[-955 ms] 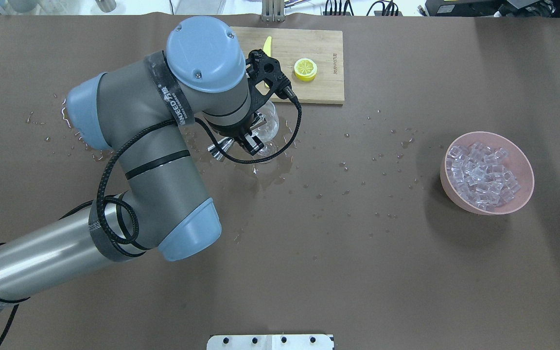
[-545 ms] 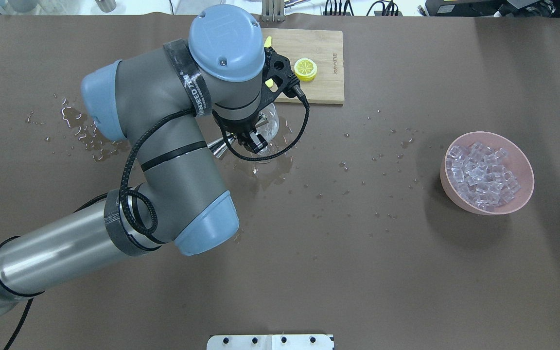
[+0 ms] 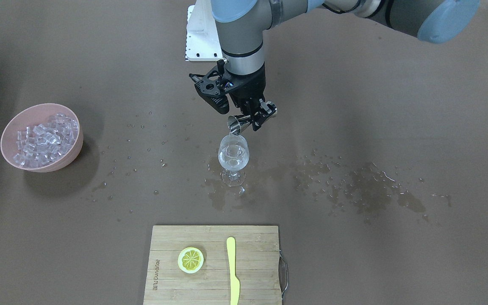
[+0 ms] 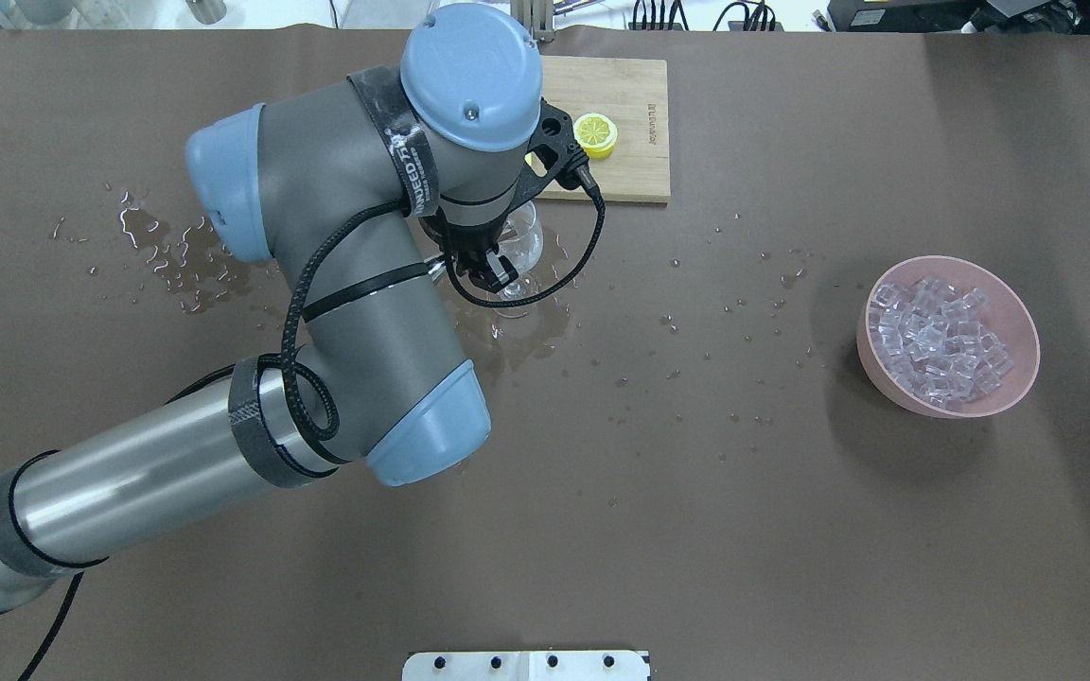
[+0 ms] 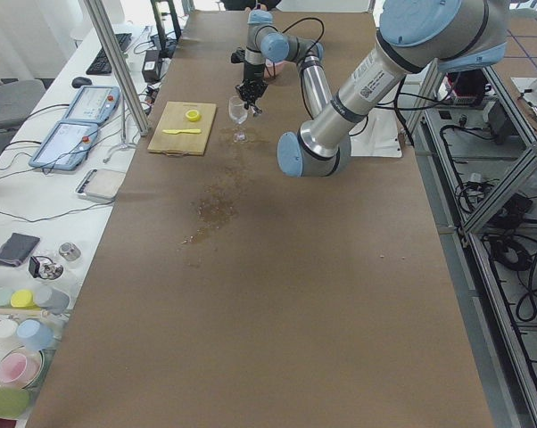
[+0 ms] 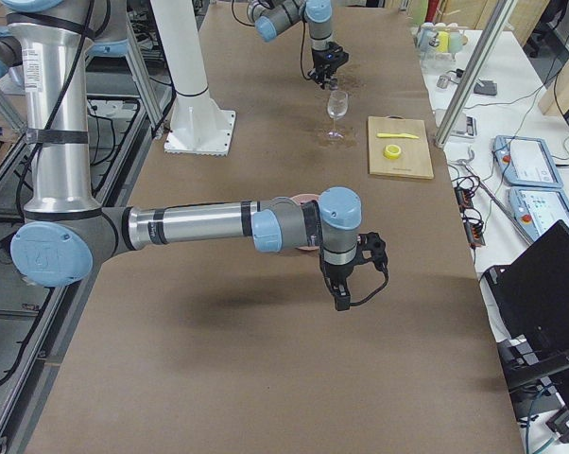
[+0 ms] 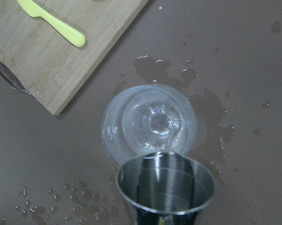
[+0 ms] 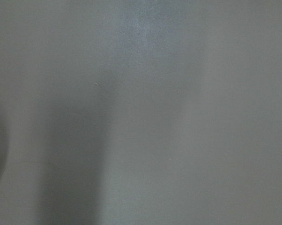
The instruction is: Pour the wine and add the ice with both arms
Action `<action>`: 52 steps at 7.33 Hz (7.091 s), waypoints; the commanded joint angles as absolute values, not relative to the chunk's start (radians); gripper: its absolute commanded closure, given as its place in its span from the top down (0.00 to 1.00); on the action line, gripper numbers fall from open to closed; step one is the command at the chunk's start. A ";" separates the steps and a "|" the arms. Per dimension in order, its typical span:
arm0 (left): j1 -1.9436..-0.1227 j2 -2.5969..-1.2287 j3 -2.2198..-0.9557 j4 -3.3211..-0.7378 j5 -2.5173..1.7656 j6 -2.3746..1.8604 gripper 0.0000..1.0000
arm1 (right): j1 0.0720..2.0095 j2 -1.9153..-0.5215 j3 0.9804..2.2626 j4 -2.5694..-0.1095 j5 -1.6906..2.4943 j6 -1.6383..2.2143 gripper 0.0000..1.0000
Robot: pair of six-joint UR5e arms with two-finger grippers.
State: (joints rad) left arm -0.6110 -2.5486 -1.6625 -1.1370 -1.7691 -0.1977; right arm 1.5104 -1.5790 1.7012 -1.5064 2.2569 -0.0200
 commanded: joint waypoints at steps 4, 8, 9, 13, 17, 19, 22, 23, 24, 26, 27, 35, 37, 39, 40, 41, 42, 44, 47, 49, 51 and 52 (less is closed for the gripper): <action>-0.611 -2.611 -1.593 -1.043 -1.700 -0.117 0.00 | 1.509 -1.580 1.701 -1.506 2.258 -0.020 1.00; -0.609 -2.663 -1.548 -0.961 -1.651 -0.068 0.00 | 1.509 -1.580 1.698 -1.506 2.258 -0.020 1.00; -0.611 -2.687 -1.523 -0.939 -1.632 -0.052 0.00 | 1.509 -1.578 1.697 -1.506 2.258 -0.020 1.00; -0.609 -2.743 -1.437 -0.902 -1.595 -0.032 0.00 | 1.509 -1.578 1.697 -1.506 2.258 -0.020 1.00; -0.617 -2.663 -1.541 -1.006 -1.606 -0.032 0.00 | 1.509 -1.578 1.697 -1.506 2.267 -0.020 1.00; -0.668 -2.587 -1.615 -1.105 -1.671 -0.041 0.00 | 1.509 -1.578 1.697 -1.506 2.269 -0.020 1.00; -0.811 -2.388 -1.748 -1.321 -1.911 -0.156 0.00 | 1.509 -1.578 1.698 -1.505 2.269 -0.020 1.00; -0.834 -2.322 -1.761 -1.426 -1.940 -0.252 0.00 | 1.509 -1.578 1.697 -1.506 2.269 -0.020 1.00; -0.853 -2.292 -1.763 -1.475 -1.940 -0.323 0.00 | 1.509 -1.578 1.697 -1.506 2.269 -0.020 1.00; -0.867 -2.154 -1.843 -1.634 -1.942 -0.420 0.00 | 1.509 -1.580 1.697 -1.506 2.269 -0.020 1.00; -0.867 -2.108 -1.886 -1.670 -1.942 -0.472 0.00 | 1.509 -1.580 1.697 -1.505 2.269 -0.020 1.00; -0.741 -1.741 -1.928 -2.154 -1.136 -1.281 0.00 | 1.511 -1.585 1.698 -1.505 2.269 -0.021 1.00; -0.727 -1.709 -1.815 -2.149 -0.932 -1.348 0.00 | 1.511 -1.586 1.700 -1.505 2.269 -0.020 1.00; -0.726 -1.567 -1.770 -2.204 -0.868 -1.347 0.00 | 1.511 -1.586 1.700 -1.505 2.269 -0.020 1.00; -0.726 -1.534 -1.703 -2.300 -0.867 -1.341 0.00 | 1.511 -1.586 1.700 -1.505 2.269 -0.021 1.00; -0.724 -1.540 -1.596 -2.368 -0.865 -1.342 0.00 | 1.511 -1.586 1.700 -1.505 2.269 -0.020 1.00; -0.721 -1.554 -1.494 -2.479 -0.864 -1.341 0.00 | 1.511 -1.586 1.700 -1.506 2.269 -0.020 1.00; -0.721 -1.604 -1.395 -2.523 -0.864 -1.339 0.00 | 1.511 -1.585 1.700 -1.505 2.269 -0.020 1.00; -0.721 -1.612 -1.399 -2.542 -0.870 -1.304 0.44 | 1.509 -1.580 1.697 -1.505 2.267 -0.021 1.00; -0.721 -1.609 -1.396 -2.572 -0.873 -1.302 0.98 | 1.511 -1.580 1.697 -1.505 2.267 -0.021 1.00; -0.719 -1.608 -1.397 -2.576 -0.873 -1.302 0.98 | 1.509 -1.580 1.695 -1.505 2.267 -0.021 1.00; -0.719 -1.605 -1.402 -2.588 -0.874 -1.292 0.98 | 1.509 -1.580 1.697 -1.505 2.267 -0.021 1.00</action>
